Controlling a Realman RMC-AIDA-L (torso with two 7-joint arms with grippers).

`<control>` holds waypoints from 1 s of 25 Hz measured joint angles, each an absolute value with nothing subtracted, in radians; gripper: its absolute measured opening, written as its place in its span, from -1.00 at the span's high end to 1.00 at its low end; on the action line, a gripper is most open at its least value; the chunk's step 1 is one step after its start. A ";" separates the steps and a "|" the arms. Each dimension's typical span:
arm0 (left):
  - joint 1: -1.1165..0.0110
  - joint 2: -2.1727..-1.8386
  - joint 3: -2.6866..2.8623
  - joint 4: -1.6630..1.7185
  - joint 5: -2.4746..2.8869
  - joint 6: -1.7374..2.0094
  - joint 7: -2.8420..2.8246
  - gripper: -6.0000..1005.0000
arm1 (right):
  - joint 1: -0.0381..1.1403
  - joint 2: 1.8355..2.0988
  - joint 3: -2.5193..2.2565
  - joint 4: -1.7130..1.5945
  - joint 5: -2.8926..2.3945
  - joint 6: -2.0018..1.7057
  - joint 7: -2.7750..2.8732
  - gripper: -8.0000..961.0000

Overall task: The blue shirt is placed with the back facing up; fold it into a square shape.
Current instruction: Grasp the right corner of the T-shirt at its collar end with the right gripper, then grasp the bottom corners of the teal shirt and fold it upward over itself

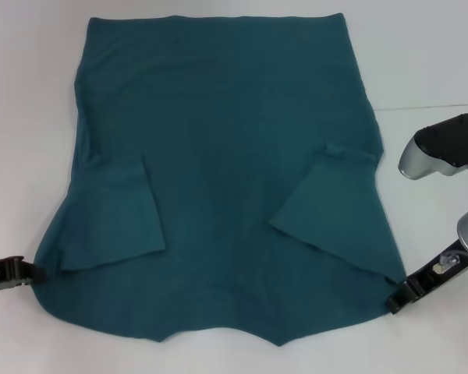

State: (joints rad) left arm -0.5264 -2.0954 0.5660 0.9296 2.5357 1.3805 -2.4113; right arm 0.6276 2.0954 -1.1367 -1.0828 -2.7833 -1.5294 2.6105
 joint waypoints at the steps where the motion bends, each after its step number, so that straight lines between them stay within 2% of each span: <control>1: -0.527 -2.095 0.566 0.930 2.536 1.381 -2.411 0.93 | 0.629 2.095 -1.137 -1.080 -2.784 -1.528 2.612 -0.05; 10: -0.528 -2.095 0.566 0.930 2.533 1.381 -2.410 0.93 | 0.629 2.095 -1.150 -1.078 -2.783 -1.513 2.616 -0.05; 18: -0.531 -2.094 0.566 0.930 2.534 1.381 -2.410 0.93 | 0.631 2.095 -1.153 -1.067 -2.776 -1.489 2.609 0.21; 23: -0.531 -2.094 0.566 0.930 2.535 1.381 -2.410 0.93 | 0.632 2.094 -1.152 -1.067 -2.754 -1.480 2.606 0.61; 25: -0.531 -2.094 0.566 0.930 2.535 1.381 -2.410 0.93 | 0.632 2.093 -1.149 -1.070 -2.732 -1.478 2.595 0.68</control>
State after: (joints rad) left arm -0.5310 -2.0939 0.5660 0.9296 2.5346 1.3805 -2.4098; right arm 0.6317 2.0926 -1.1489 -1.0696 -2.7322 -1.4782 2.5946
